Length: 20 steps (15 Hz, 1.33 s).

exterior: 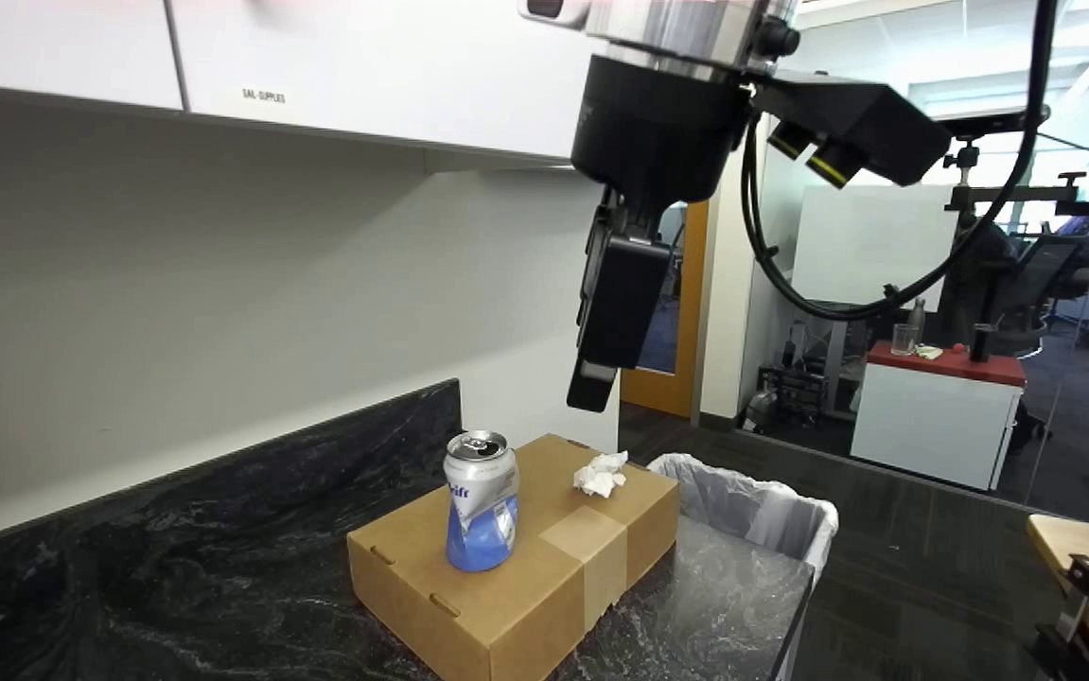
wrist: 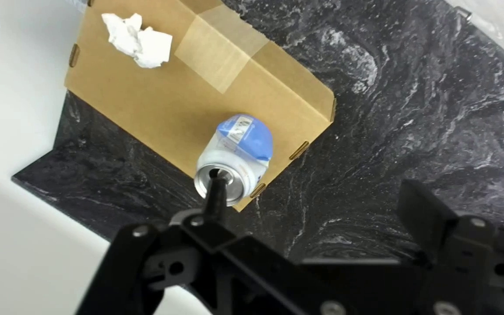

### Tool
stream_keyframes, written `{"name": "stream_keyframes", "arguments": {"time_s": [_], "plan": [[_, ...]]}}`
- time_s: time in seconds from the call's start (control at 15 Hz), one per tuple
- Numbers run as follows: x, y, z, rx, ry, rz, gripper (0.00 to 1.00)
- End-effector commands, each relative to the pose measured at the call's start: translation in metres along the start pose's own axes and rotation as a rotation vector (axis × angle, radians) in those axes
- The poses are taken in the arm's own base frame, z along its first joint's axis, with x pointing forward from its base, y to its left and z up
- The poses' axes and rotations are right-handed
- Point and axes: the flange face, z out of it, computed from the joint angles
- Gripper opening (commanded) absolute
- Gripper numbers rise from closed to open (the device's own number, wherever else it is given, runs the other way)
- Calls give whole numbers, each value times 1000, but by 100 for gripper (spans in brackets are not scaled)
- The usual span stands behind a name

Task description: Put the blue can in the bin, place the white paper from the top of the box in the bin

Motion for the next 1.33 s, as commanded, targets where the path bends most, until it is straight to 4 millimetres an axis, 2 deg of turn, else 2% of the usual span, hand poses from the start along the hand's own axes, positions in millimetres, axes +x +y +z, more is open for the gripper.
{"name": "stream_keyframes", "arguments": {"time_s": [0.0,0.2,0.6,0.93,1.0,1.27], "plan": [[-5,4,-2,-118,78,22,100],[-6,5,-2,-209,92,45,100],[-13,-7,4,-166,15,277,100],[-15,-13,7,-101,-11,351,100],[-9,-8,8,-115,2,305,100],[-10,-10,9,-100,-8,322,100]]}}
